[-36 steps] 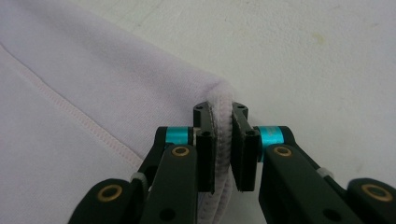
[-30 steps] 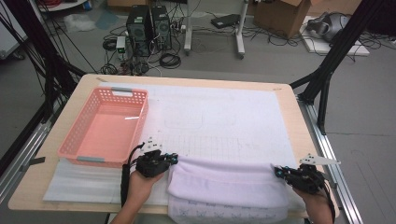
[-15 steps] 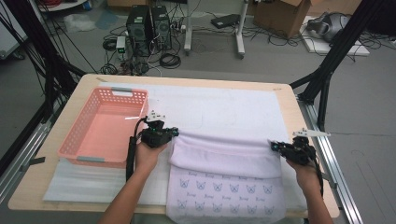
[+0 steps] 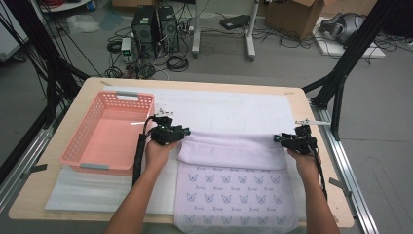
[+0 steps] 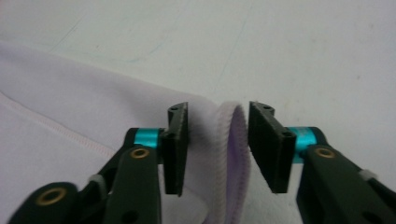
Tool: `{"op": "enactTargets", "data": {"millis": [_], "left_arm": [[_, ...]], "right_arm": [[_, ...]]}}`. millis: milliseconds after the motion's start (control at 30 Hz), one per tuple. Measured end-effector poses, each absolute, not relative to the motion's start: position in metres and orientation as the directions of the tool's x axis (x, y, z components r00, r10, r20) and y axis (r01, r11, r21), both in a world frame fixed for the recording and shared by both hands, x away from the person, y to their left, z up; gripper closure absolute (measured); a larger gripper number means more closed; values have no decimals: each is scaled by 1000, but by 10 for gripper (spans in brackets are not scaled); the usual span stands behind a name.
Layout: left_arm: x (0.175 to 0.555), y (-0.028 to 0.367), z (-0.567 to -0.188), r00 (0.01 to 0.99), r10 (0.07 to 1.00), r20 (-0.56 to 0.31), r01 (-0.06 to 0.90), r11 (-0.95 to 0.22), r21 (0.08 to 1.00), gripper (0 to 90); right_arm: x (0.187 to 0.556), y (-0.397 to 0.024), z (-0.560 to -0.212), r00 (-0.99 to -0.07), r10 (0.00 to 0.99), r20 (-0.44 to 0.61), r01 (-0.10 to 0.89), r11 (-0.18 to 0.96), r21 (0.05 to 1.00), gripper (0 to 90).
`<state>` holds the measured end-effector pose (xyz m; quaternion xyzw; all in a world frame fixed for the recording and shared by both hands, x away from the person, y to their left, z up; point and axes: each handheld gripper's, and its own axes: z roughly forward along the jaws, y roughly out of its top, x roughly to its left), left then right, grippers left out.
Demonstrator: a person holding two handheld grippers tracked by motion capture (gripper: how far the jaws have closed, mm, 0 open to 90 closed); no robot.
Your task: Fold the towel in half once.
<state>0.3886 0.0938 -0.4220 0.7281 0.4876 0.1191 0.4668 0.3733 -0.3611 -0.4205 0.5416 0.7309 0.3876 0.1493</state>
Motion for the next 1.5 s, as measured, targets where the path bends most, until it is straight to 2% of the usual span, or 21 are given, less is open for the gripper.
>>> {"op": "enactTargets", "data": {"millis": [133, 233, 467, 533, 633, 667, 733, 1000, 1233, 1500], "left_arm": [[379, 89, -417, 539, 794, -279, 595, -126, 794, 523], [371, 87, -420, 540, 788, -294, 586, -101, 804, 528], [357, 90, -433, 534, 794, -292, 616, -129, 777, 527], [355, 90, -435, 547, 790, -277, 633, -174, 755, 582], [352, 86, -435, 574, 785, -234, 634, -245, 734, 870], [351, 86, -434, 576, 787, -220, 630, -255, 734, 887], [349, 85, -433, 575, 789, -216, 626, -255, 737, 895], [327, 93, -435, 562, 787, -253, 598, -176, 782, 898], [295, 105, -442, 576, 772, -268, 561, -135, 817, 898], [271, 112, -437, 598, 748, -289, 538, -107, 836, 898]], "right_arm": [[365, -365, -414, -365, 908, 208, 665, 97, 740, 546], [356, -368, -409, -384, 900, 206, 667, 116, 736, 545], [336, -375, -421, -423, 884, 201, 705, 182, 685, 560], [333, -375, -424, -435, 875, 212, 714, 191, 674, 616], [330, -373, -427, -466, 868, 175, 705, 244, 666, 747], [329, -373, -427, -470, 867, 169, 703, 251, 666, 796], [327, -373, -428, -476, 867, 149, 692, 265, 671, 856], [308, -380, -428, -481, 862, 159, 659, 237, 714, 864], [272, -386, -434, -504, 846, 174, 620, 215, 754, 864], [251, -390, -433, -523, 837, 162, 600, 227, 767, 866]]}}
